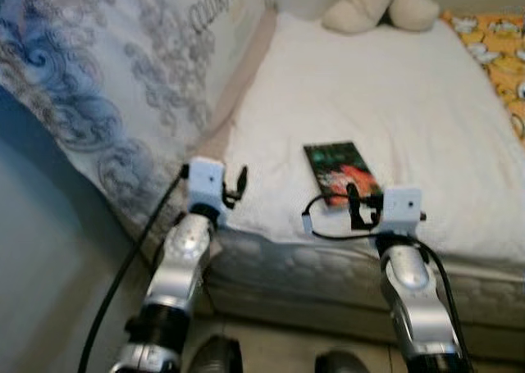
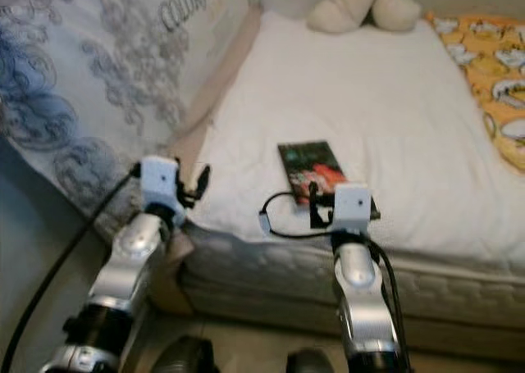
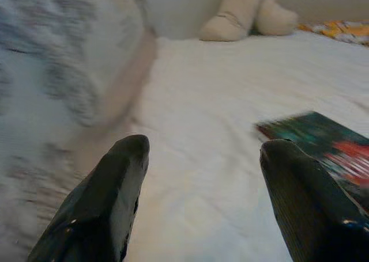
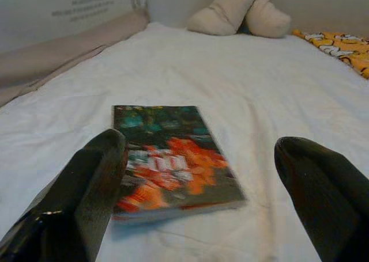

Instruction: Clean up the room

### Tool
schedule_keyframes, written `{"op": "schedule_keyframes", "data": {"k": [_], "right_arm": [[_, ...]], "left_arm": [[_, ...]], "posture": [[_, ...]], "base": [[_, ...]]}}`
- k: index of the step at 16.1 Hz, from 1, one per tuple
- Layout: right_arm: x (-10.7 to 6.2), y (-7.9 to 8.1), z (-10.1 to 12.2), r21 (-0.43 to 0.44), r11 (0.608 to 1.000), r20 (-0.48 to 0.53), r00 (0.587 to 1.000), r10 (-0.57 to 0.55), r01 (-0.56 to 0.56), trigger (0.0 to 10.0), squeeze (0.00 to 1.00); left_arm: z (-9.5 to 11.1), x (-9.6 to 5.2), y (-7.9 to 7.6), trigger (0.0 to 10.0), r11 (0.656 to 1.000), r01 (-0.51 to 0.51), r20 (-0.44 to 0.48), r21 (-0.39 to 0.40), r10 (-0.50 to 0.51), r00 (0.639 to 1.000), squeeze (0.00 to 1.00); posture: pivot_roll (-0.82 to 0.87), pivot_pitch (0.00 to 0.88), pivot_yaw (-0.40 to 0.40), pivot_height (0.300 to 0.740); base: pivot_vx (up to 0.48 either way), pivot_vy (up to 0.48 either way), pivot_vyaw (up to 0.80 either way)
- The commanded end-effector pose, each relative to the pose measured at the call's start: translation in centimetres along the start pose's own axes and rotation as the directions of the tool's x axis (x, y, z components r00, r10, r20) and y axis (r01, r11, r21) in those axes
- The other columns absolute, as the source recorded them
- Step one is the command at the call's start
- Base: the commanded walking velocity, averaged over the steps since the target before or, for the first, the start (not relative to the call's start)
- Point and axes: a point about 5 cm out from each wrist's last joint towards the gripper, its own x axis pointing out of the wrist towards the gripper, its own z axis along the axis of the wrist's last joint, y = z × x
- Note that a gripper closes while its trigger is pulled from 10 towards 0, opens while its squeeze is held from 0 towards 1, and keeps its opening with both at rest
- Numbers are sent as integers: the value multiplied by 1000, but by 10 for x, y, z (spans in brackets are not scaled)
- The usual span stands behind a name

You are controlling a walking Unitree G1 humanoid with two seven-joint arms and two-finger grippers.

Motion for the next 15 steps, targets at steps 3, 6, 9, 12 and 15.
{"op": "schedule_keyframes", "data": {"k": [3,6,9,12,15], "right_arm": [[1,-7,-4,-37,999,3,1000,1,0,10000,0],[2,-6,-2,-42,999,22,999,34,-33,10000,0],[7,-3,-1,-55,997,15,998,58,-57,10000,0],[9,0,-1,-51,996,24,997,80,-79,10000,0],[10,-1,-5,-31,996,20,996,85,-85,10000,1000]], "left_arm": [[0,6,-4,10000,1000,11,-2,-20,-11,1000,0],[-8,4,-1,10000,996,-49,-23,-77,47,999,0],[-12,3,-3,10000,992,-89,-29,-93,86,996,0],[-21,-2,15,10000,965,-226,-68,-130,218,974,0],[-19,-3,17,10000,974,-215,-63,-68,211,975,0]], "posture": [[-176,0,81,700],[-180,0,75,696],[-181,0,66,696],[-176,0,58,696],[-164,0,59,696]], "base": [[161,-414,-577],[254,-404,-204],[273,-393,0],[317,-358,0],[290,-379,0]]}}
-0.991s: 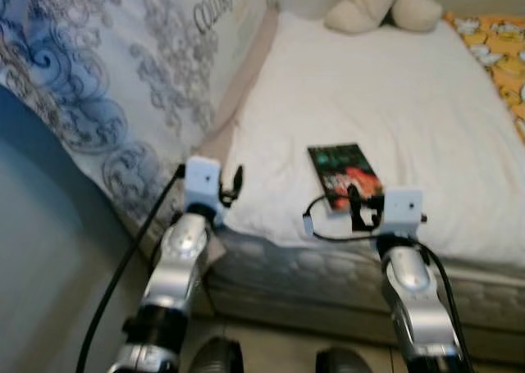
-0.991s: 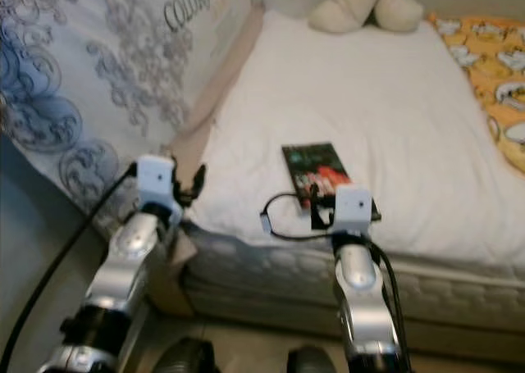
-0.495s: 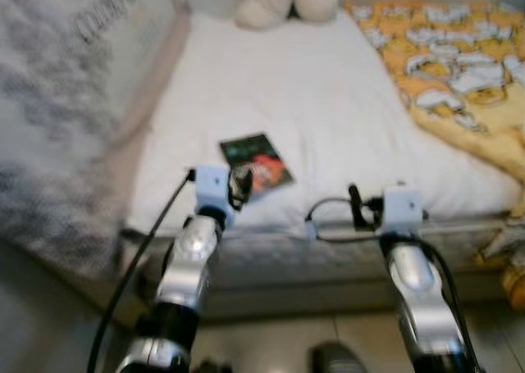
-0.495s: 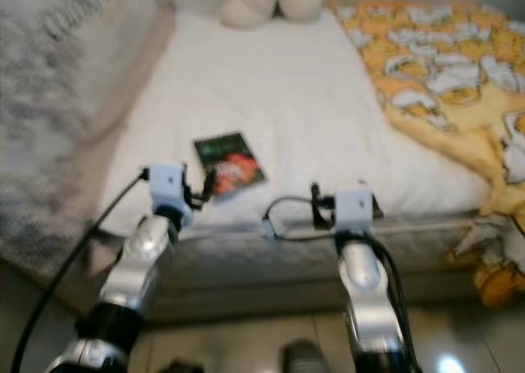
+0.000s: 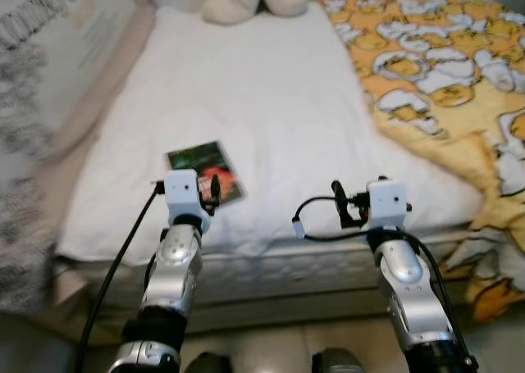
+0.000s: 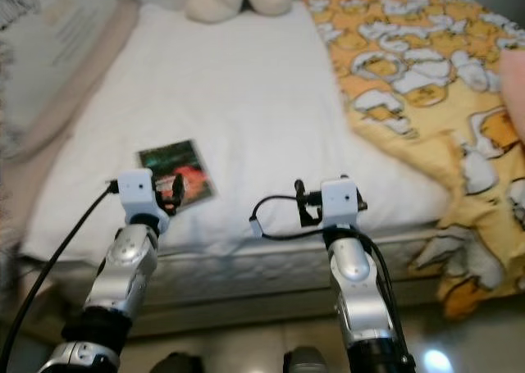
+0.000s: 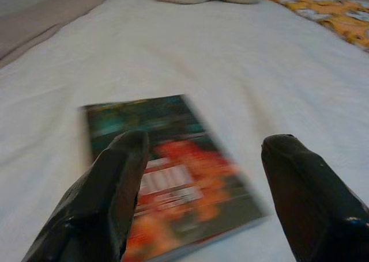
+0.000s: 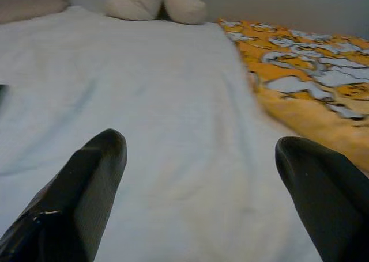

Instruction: Clean up the room

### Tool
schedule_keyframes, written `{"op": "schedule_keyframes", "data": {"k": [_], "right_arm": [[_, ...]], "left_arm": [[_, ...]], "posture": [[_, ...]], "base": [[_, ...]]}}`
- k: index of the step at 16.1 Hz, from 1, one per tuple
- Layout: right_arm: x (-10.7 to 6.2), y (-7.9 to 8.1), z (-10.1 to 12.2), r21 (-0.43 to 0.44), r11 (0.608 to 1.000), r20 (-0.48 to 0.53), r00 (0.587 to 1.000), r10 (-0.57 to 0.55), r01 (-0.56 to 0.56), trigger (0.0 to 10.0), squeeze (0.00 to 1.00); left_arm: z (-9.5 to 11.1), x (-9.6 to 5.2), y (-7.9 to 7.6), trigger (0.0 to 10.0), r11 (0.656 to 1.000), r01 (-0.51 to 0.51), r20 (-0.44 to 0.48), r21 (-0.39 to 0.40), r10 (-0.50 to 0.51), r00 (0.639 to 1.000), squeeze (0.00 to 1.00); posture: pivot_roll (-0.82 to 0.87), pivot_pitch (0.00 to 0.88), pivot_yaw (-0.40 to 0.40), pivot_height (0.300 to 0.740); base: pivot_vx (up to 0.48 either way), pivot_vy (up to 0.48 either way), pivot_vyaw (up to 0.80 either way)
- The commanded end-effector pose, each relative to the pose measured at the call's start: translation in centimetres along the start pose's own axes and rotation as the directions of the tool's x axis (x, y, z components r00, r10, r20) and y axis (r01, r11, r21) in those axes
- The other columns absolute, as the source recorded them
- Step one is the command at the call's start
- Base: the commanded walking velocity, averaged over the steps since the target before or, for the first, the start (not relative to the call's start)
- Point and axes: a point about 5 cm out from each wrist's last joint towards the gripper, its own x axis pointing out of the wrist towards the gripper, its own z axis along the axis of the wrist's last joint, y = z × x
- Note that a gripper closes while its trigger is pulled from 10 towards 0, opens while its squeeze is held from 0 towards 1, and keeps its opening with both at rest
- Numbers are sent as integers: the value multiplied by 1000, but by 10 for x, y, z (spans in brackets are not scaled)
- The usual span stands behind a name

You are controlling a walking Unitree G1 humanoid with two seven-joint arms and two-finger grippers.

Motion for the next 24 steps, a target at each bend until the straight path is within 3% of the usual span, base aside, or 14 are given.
{"op": "schedule_keyframes", "data": {"k": [1,2,3,7,13,20,21,23,24], "right_arm": [[1,-8,-2,-3,999,-6,999,-34,34,10000,1000],[3,-7,-2,0,999,-14,999,-33,33,10000,1000],[5,-3,0,-14,1000,-1,1000,-12,12,10000,0],[6,-3,0,-27,1000,5,1000,-13,13,10000,0],[8,-1,2,-53,999,21,1000,15,-14,10000,0],[6,4,6,-51,999,66,998,13,-10,10000,0],[6,1,8,-12,1000,83,996,-18,19,10000,0],[6,-8,12,167,983,90,991,-95,80,10000,0],[6,-10,11,176,980,79,991,-107,92,10000,0]], "left_arm": [[6,0,-10,10000,999,37,22,21,-37,999,0],[12,0,-12,10000,999,50,56,21,-51,997,0],[19,-1,-16,10000,998,67,102,17,-68,992,0],[16,0,-12,10000,999,14,84,-50,-10,996,0],[17,-4,-4,10000,998,-9,109,-56,15,994,0],[29,-7,-18,10000,995,100,184,12,-100,978,0],[30,-7,-19,10000,995,104,189,8,-103,976,0],[31,-5,-17,10000,995,73,167,-71,-61,984,0],[31,-4,-15,10000,992,61,152,-111,-44,987,0]], "posture": [[-164,0,60,696],[-162,0,59,696],[-162,0,60,696],[-170,0,61,696],[-162,0,58,696],[-161,0,67,696],[-161,0,67,696],[-161,0,68,696],[-162,0,69,696]], "base": [[270,-394,0],[274,-390,0],[274,-390,0],[273,-392,0],[176,-416,76],[0,-463,107],[0,-469,0],[0,-469,0],[0,-469,0]]}}
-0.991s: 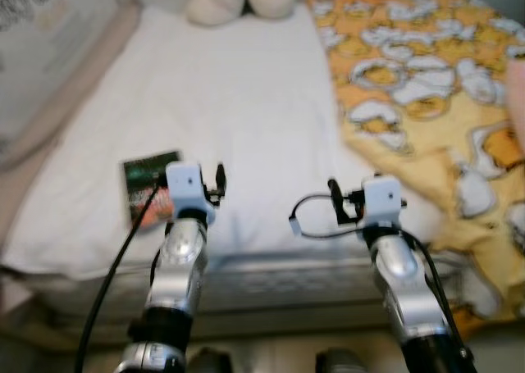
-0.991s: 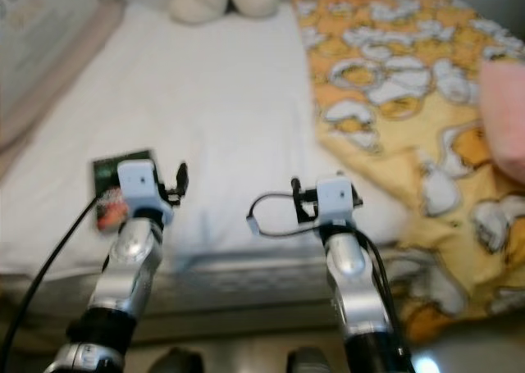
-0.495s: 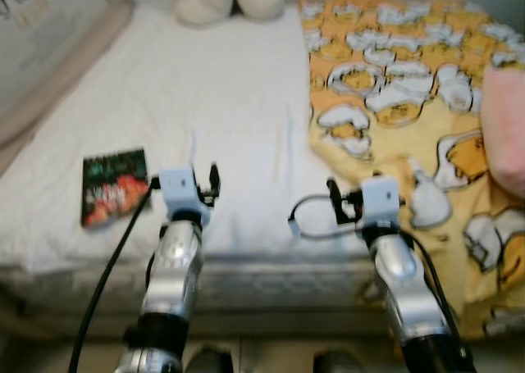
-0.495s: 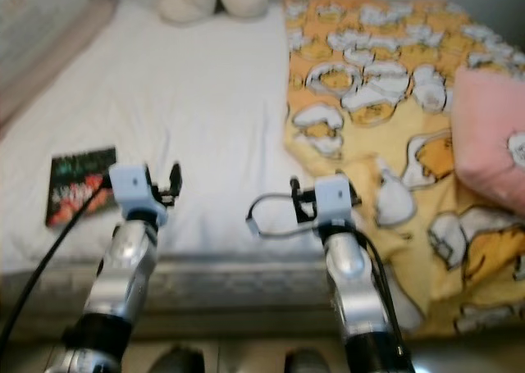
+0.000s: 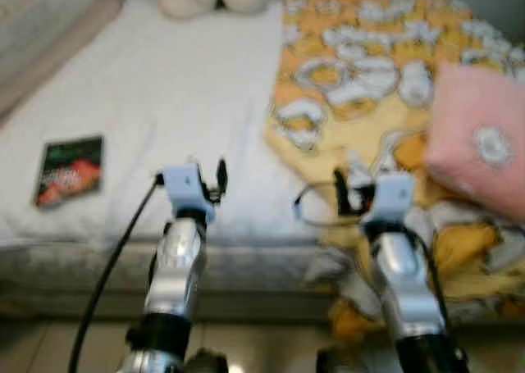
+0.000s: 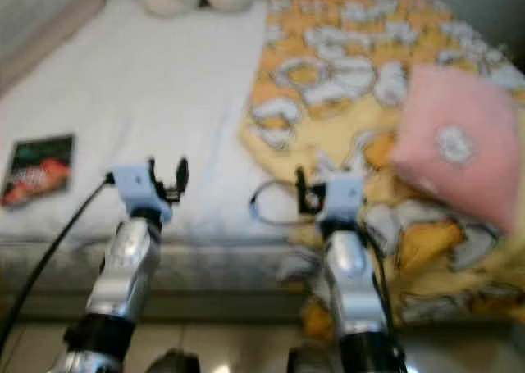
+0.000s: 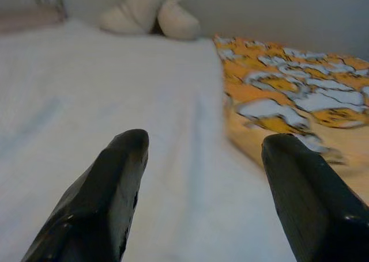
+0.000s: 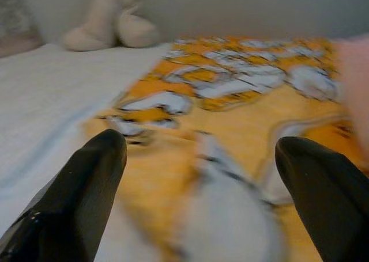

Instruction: Clean up the room

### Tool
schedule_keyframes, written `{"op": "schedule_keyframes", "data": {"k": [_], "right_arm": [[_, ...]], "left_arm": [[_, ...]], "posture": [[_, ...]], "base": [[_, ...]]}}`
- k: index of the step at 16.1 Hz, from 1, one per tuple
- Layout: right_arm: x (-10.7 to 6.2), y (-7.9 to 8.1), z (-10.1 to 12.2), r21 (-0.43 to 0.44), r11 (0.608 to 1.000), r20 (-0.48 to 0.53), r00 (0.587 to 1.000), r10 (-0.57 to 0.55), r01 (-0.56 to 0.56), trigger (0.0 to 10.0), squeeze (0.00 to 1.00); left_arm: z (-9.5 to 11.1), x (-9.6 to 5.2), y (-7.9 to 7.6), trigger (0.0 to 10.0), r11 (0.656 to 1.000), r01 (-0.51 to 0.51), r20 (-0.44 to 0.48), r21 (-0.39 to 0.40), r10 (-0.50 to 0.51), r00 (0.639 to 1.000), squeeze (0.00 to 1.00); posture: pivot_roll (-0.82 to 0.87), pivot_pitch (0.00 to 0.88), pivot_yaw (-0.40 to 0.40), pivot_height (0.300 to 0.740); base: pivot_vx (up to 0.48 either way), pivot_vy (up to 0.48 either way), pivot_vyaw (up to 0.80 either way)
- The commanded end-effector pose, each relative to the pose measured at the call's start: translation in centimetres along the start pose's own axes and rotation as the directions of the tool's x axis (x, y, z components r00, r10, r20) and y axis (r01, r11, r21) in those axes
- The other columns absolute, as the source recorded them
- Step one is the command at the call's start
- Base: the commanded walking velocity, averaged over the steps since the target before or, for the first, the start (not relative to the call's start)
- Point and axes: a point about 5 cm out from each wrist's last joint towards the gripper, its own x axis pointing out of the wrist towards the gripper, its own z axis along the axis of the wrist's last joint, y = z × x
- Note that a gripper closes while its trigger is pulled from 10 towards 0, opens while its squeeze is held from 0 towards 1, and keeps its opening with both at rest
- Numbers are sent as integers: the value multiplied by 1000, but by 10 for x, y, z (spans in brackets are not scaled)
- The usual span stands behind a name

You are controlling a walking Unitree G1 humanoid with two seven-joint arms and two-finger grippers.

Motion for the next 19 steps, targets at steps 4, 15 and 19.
{"op": "schedule_keyframes", "data": {"k": [4,15,19], "right_arm": [[1,-4,4,-50,999,27,1000,-4,5,10000,0],[5,-5,8,-126,991,25,999,-34,37,10000,0],[6,-4,12,-131,991,40,999,-34,39,10000,0]], "left_arm": [[10,7,-4,10000,998,40,24,50,-41,999,0],[19,21,-7,10000,989,89,22,119,-93,995,1000],[26,22,-6,10000,988,86,59,125,-94,994,0]], "posture": [[-163,0,71,696],[-177,0,88,696],[-176,0,81,696]], "base": [[0,-469,0],[96,-431,0],[76,-92,0]]}}
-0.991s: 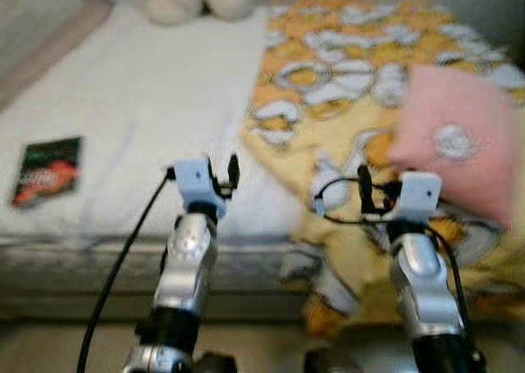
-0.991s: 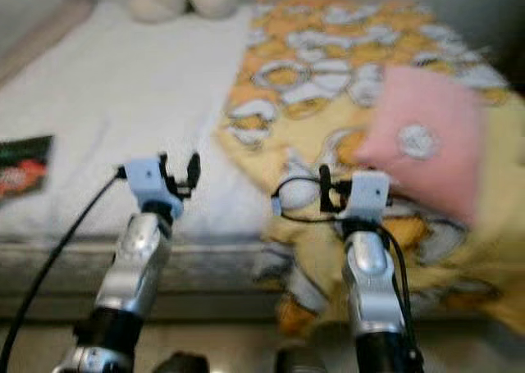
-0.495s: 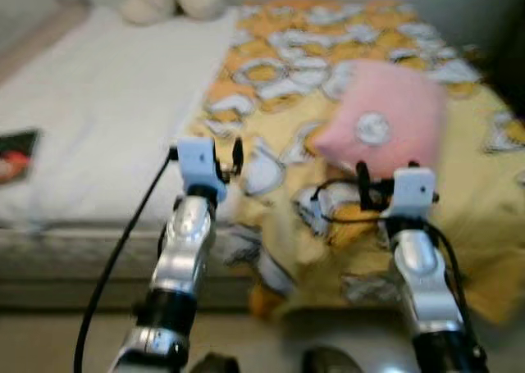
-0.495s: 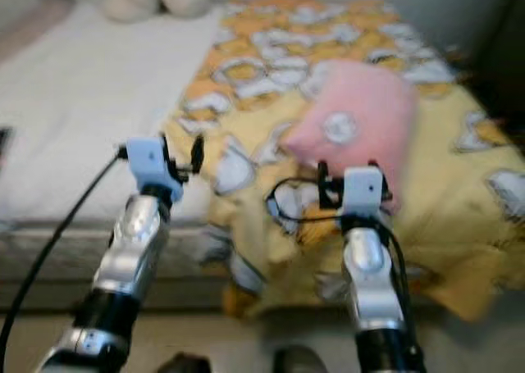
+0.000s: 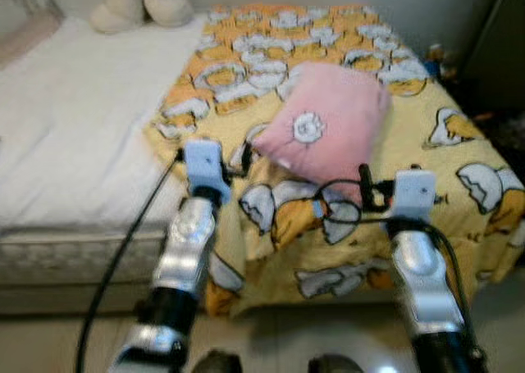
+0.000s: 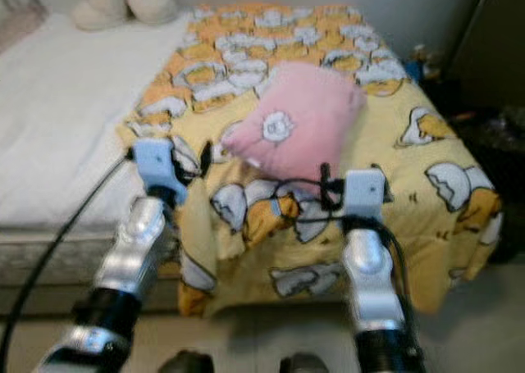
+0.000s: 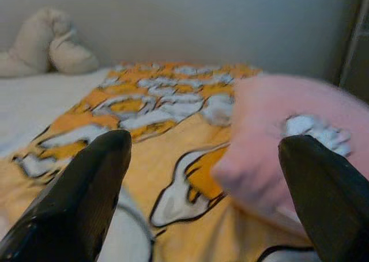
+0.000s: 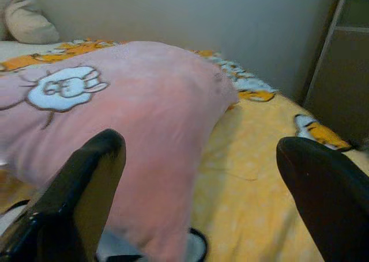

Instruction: Clean up the room

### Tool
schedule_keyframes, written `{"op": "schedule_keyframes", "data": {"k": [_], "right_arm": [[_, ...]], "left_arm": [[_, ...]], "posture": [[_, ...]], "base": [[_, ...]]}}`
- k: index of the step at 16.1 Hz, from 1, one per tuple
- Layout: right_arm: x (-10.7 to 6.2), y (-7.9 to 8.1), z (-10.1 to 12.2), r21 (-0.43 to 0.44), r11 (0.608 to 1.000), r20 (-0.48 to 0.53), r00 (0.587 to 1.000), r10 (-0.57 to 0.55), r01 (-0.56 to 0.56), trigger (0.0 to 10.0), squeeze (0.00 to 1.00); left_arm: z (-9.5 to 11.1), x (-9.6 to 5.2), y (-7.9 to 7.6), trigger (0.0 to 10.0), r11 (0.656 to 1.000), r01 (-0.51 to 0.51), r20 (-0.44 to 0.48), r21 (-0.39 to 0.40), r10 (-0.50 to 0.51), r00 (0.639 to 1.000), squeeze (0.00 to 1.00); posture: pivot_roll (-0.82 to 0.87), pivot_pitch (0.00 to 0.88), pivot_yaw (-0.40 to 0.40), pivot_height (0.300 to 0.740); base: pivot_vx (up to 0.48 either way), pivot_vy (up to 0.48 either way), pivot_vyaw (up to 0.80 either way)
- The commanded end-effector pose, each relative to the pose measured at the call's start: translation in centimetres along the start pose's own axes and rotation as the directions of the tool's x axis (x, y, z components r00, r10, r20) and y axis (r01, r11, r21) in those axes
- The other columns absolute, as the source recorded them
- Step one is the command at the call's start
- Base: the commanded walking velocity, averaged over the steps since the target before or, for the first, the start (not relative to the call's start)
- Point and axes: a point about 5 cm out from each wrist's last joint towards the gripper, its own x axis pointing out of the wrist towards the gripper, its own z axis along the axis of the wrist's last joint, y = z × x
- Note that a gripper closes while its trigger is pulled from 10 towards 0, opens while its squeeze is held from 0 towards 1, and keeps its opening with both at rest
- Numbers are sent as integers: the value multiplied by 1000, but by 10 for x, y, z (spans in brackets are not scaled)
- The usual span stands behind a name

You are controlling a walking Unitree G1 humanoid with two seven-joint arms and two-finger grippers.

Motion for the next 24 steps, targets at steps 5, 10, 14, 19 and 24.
{"op": "schedule_keyframes", "data": {"k": [5,10,14,19,24], "right_arm": [[8,3,14,26,1000,26,1000,-15,15,10000,0],[11,-14,6,58,996,-48,996,-72,74,10000,0],[9,-31,4,15,988,-150,977,-151,155,10000,0],[30,-45,50,205,962,-332,937,-107,182,10000,0],[25,-42,43,336,927,-572,819,57,170,10000,0]], "left_arm": [[12,8,-2,10000,1000,0,25,6,0,1000,0],[13,11,1,10000,1000,-4,15,16,4,1000,0],[51,26,-27,10000,986,159,64,50,-162,985,0],[98,51,-29,10000,978,197,34,65,-199,979,0],[22,51,-25,10000,849,447,-522,-280,-526,671,0]], "posture": [[-176,0,77,696],[-181,0,74,696],[-178,0,74,696],[-184,0,70,696],[-199,0,82,696]], "base": [[378,0,0],[480,0,0],[480,0,0],[384,0,0],[0,0,0]]}}
